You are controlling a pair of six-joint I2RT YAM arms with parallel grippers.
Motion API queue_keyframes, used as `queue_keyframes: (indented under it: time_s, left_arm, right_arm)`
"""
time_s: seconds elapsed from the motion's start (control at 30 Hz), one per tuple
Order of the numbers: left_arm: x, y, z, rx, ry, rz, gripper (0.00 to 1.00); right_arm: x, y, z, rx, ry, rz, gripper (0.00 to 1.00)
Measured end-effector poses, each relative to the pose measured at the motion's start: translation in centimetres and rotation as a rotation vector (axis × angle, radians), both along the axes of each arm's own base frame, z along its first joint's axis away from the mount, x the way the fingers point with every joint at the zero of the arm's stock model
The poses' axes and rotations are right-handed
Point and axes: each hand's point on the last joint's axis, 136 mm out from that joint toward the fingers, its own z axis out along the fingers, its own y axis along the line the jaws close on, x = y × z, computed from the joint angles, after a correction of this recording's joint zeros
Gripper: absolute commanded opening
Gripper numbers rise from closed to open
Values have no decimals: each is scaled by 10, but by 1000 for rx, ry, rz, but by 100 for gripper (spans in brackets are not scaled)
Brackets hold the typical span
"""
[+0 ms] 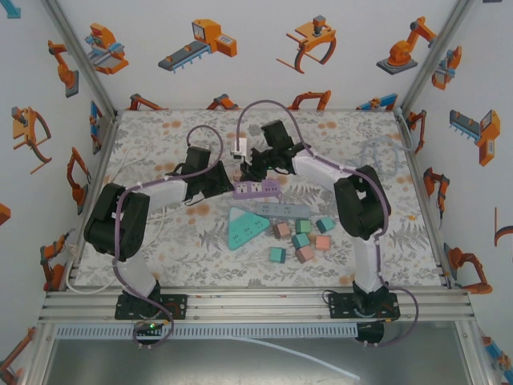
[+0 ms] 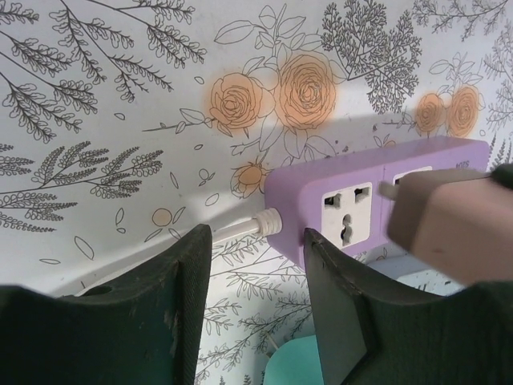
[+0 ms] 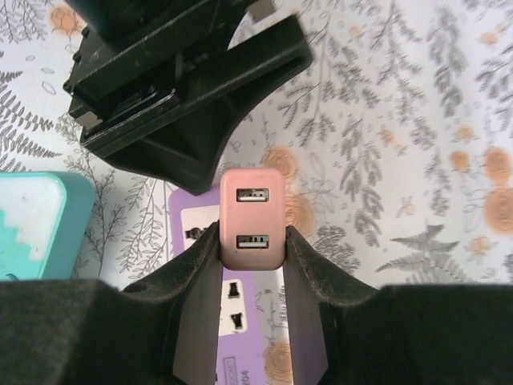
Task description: Pull the plug off the socket
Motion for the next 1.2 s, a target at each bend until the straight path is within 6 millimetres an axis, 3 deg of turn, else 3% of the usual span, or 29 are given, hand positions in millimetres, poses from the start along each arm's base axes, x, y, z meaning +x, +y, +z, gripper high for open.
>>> queue_keyframes:
  time_s: [0.3, 0.57, 0.73, 0.87, 1.07, 1.2]
  left_arm:
    - [-11, -2, 9, 6, 4, -62, 56]
    - [-31, -25, 74, -132, -120, -233, 64]
    - [-66, -42, 106, -212, -191, -379, 66]
    - [-103, -53, 127, -221, -252, -494, 67]
    - [-167, -53, 159, -202, -361, -633, 73]
    - [-208, -52, 161, -173, -385, -703, 89]
  right_arm:
    - [-10, -17, 37, 88, 0, -128, 0]
    - [-31, -49, 93, 255, 144, -371, 0]
    - [-48, -81, 119, 382, 293, -573, 0]
    - [-63, -108, 111, 455, 443, -726, 0]
    - [-98, -138, 70, 496, 661, -884, 0]
    - [-127, -145, 51, 481, 741, -921, 0]
